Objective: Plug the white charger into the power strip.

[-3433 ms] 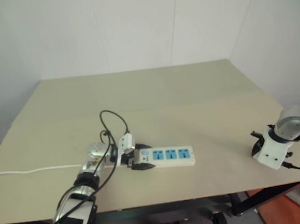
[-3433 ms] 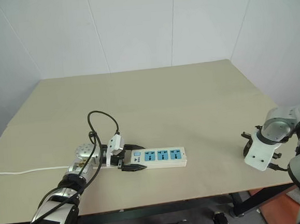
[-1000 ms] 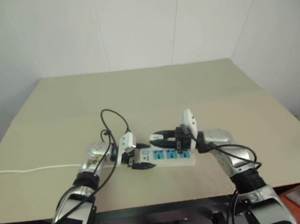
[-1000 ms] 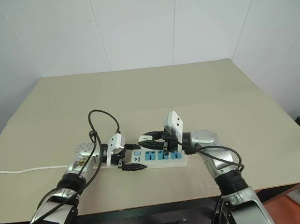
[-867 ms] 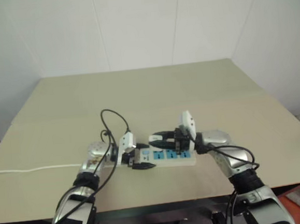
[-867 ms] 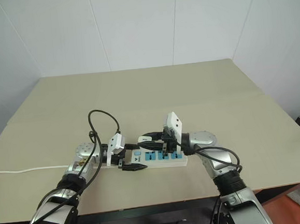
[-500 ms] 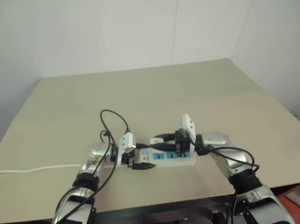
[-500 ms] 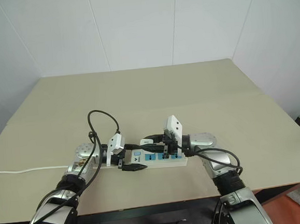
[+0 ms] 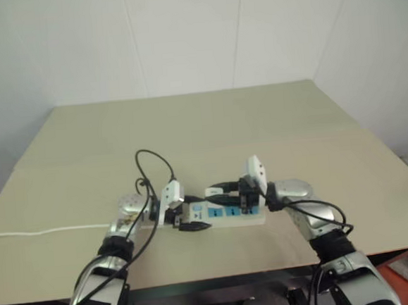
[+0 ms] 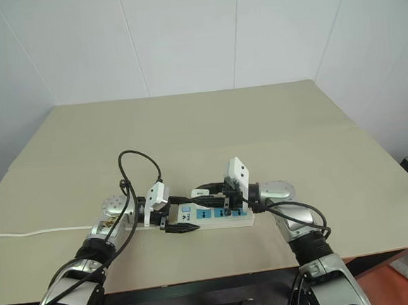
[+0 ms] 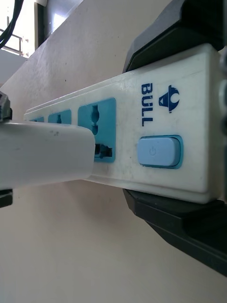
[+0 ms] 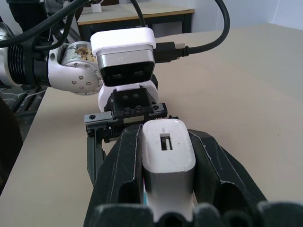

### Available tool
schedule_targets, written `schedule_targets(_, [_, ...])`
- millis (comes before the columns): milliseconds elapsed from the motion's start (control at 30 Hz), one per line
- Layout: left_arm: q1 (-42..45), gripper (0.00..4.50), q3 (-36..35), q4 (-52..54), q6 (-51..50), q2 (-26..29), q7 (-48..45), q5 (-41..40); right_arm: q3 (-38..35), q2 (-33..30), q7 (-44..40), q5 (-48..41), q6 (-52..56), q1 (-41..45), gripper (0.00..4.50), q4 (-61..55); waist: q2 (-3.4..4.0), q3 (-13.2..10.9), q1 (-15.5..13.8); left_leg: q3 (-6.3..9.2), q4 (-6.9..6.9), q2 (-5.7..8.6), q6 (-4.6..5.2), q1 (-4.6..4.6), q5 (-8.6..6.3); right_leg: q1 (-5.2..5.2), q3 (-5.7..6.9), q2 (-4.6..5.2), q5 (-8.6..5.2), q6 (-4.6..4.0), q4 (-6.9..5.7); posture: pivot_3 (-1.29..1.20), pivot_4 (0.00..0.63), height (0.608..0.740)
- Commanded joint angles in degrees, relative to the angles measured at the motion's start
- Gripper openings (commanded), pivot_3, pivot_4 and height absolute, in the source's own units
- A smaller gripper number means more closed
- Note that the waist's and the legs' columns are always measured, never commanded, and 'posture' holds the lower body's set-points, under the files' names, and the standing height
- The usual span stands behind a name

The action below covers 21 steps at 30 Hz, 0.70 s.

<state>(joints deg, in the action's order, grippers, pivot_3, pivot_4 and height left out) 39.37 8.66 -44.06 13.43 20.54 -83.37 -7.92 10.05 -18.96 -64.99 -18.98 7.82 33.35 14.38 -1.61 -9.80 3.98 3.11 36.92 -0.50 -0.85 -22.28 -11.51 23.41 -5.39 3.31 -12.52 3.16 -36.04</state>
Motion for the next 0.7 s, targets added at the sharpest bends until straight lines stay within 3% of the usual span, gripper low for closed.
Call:
schedule_targets(33, [-1.2,3.30,1.1,0.5,-0.5,0.7,-0.4,0.9,-0.8,0.1,0.0,0.4,-1.5,1.0,1.19,0.5,0.00,0.0,0.0,0.00,0.00,0.00,0.00,0.00,0.00,0.00,0.00,0.00,0.00,0.00,0.00,0.00,0.150,0.740])
schedule_targets(700, [-1.2,3.30,1.3,0.7,-0.8,0.7,-0.3,0.8,-1.0,0.3,-1.3,0.8,-3.2,1.6,1.19,2.0,0.00,0.0,-0.1,0.00,-0.01,0.00,0.00,-0.02,0.00,0.00,0.01,0.00,0.00,0.00,0.04,0.00,0.150,0.740])
